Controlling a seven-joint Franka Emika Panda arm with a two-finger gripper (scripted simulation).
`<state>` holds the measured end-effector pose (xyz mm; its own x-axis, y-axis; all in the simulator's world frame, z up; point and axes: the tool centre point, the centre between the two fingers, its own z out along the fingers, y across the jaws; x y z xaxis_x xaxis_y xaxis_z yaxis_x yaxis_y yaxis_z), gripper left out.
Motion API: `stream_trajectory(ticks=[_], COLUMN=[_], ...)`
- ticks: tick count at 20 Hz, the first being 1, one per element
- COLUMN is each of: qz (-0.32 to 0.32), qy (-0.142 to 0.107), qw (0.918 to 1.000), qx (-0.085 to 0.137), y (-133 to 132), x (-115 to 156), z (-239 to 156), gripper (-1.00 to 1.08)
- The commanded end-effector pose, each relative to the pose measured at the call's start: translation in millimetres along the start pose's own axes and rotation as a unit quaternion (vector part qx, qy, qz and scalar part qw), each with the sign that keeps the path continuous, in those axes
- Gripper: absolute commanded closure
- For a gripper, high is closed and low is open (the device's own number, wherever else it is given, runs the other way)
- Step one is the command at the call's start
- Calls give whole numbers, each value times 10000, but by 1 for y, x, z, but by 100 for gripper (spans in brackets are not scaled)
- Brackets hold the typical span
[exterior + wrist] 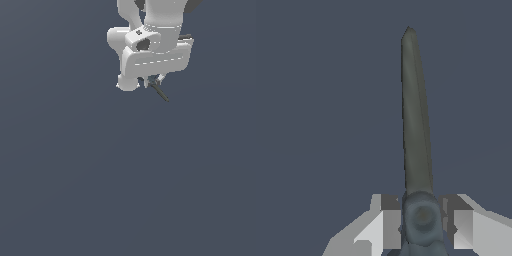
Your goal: Pick up the object and move it to a goal position.
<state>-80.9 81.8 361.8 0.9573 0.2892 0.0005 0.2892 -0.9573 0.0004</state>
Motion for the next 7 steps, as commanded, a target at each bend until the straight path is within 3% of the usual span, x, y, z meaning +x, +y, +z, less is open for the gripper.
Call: stream_trajectory(ticks=[1, 7], qz=[3, 3], qy=[-3, -3], qw=[10000, 10000], qx=[1, 1], y=[-1, 0], x=[0, 1], z=[-5, -3], gripper=[108, 108])
